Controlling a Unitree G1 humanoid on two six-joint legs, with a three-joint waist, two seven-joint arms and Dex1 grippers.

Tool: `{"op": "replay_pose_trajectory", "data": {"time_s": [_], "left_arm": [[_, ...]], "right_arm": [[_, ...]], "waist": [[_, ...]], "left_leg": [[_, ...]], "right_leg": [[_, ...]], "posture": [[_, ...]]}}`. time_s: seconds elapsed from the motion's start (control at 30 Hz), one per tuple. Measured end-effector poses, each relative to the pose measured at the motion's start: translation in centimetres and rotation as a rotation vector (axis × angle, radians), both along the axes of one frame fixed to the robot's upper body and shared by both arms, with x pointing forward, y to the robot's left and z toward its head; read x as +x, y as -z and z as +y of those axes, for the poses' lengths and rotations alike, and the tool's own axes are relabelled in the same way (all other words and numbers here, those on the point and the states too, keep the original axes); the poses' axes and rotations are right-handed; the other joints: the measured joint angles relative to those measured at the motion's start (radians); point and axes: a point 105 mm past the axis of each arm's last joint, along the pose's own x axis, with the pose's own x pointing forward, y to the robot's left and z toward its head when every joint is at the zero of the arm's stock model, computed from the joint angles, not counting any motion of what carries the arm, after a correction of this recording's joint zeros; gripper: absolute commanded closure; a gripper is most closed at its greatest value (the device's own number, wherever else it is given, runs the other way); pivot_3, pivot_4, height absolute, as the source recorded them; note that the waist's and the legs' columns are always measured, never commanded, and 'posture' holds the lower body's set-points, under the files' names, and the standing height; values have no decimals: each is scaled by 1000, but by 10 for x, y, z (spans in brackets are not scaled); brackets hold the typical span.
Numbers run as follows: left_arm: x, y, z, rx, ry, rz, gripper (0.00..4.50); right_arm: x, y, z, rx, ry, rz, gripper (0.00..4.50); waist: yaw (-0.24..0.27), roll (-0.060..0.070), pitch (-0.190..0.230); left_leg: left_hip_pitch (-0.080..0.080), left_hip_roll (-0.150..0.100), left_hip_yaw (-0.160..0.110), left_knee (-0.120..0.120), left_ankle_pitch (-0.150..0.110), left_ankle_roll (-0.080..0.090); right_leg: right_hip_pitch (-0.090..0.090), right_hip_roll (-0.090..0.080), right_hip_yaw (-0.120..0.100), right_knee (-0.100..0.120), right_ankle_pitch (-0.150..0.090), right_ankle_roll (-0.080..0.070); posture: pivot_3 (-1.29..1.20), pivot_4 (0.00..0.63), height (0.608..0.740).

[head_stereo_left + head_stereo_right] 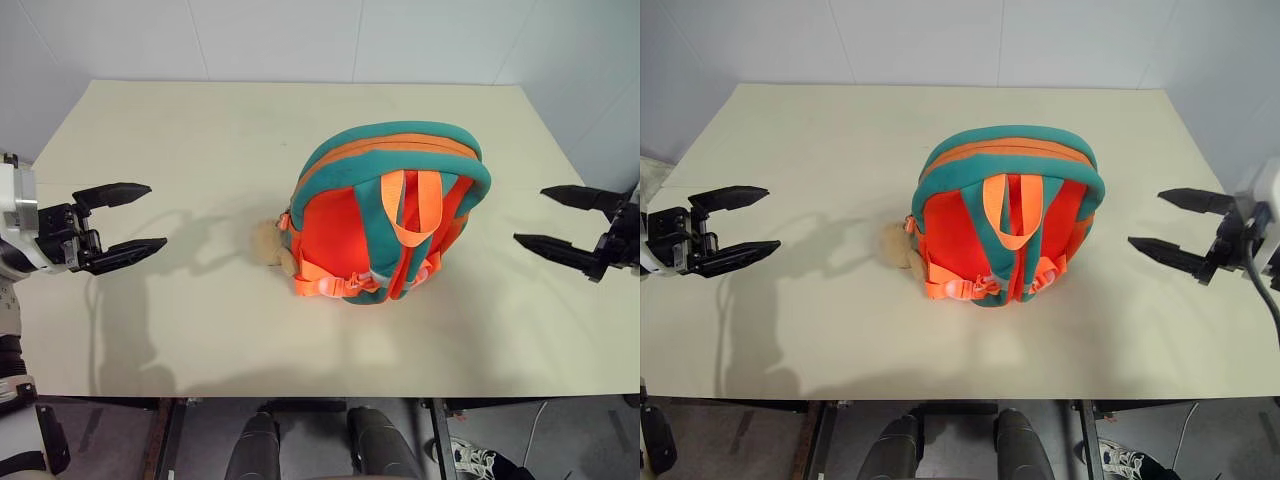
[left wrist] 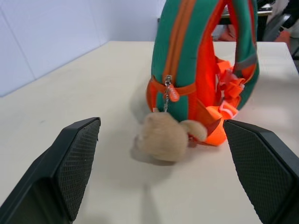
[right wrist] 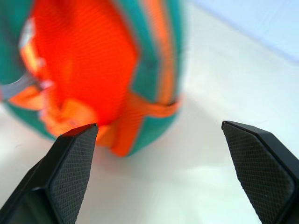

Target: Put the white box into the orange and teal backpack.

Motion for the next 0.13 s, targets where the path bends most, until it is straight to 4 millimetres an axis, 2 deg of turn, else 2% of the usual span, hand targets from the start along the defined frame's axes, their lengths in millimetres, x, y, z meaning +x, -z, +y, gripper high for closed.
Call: {"op": "replay_pose_trajectory", "data": {"time_s": [0.13], "left_arm": [[-13,16,10,-18,-45,55,0]], "right_arm": [[1,8,-3,28,18,27,24]], "waist": [[-7,0,0]], "left_leg": [[0,1,0,-4,0,0]], "right_leg": [[-2,0,0,2,2,3]], "posture": [[0,150,740]]}}
